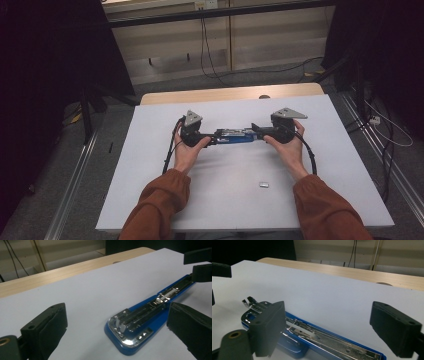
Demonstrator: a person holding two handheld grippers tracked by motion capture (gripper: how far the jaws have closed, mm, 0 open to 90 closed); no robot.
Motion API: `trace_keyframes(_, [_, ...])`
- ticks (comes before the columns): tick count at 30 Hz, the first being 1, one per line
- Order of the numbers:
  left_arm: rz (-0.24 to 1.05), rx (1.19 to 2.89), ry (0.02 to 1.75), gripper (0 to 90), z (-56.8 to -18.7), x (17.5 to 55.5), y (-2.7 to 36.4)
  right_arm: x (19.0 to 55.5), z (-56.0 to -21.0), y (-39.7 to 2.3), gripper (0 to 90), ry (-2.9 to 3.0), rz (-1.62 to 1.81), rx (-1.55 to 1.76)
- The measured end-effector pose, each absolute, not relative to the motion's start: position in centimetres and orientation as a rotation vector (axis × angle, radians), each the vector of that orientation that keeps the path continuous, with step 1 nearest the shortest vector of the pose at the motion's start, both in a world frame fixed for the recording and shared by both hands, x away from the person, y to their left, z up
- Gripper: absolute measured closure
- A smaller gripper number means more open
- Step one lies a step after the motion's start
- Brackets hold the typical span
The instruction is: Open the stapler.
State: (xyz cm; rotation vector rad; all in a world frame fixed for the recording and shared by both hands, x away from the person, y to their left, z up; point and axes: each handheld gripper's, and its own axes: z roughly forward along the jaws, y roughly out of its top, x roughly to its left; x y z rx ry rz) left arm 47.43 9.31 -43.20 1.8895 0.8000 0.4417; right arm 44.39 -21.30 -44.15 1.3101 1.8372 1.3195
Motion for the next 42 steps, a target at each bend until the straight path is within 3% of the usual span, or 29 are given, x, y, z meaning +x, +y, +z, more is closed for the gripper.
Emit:
trace_keyframes(9, [0.455,1.862,0.761,4.4,-42.4,45.8,10.2,43.2,-43.0,-22.5,6.1,1.858,1.307,1.257])
trace_keyframes(42, [0.488,1.824,0.727,5.2,-41.8,38.0,15.2,37.8,-42.7,-25.3,7.9,1.908,1.307,1.184])
